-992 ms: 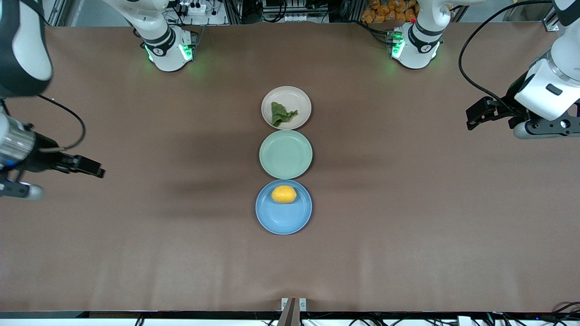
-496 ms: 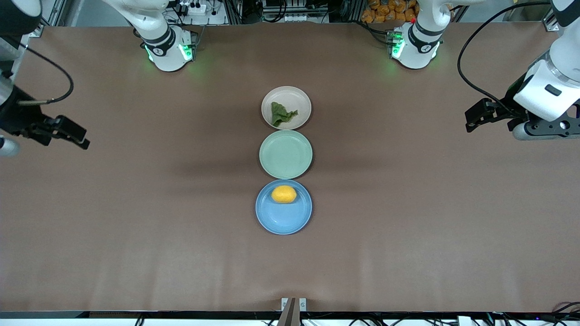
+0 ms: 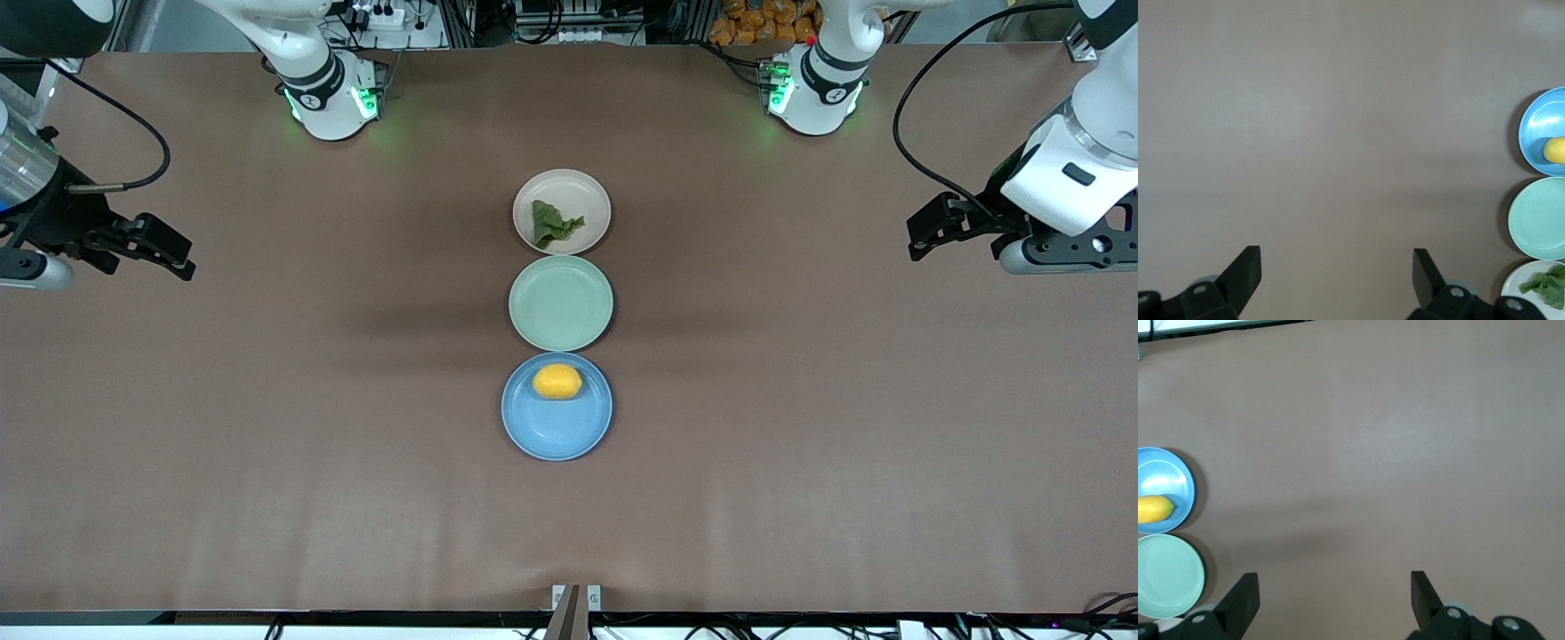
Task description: Place lemon and lettuce in plates
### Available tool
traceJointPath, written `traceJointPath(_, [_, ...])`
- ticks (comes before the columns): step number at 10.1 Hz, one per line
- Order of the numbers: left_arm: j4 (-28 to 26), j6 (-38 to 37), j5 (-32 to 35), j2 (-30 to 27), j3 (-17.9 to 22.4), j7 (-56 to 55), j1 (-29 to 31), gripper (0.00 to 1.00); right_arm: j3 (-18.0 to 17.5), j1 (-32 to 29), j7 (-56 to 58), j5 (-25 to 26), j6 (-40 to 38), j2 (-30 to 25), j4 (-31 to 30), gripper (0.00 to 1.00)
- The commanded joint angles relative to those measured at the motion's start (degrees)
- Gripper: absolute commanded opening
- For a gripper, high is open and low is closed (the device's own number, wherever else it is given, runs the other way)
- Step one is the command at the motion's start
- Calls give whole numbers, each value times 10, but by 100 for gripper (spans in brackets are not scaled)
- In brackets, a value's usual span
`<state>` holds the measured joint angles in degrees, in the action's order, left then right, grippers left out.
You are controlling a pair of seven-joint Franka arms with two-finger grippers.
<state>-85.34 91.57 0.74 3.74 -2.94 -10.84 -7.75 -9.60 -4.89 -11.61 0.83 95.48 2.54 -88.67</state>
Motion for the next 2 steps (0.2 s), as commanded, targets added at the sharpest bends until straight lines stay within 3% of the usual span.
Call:
traceJointPath(1, [10, 10, -6, 2, -2, 0, 0, 100, 50, 47, 6, 6, 8, -17, -18, 100])
traceJointPath(2, [10, 12, -6, 2, -4, -1, 0, 100, 50, 46, 6, 6, 8, -17, -18, 100])
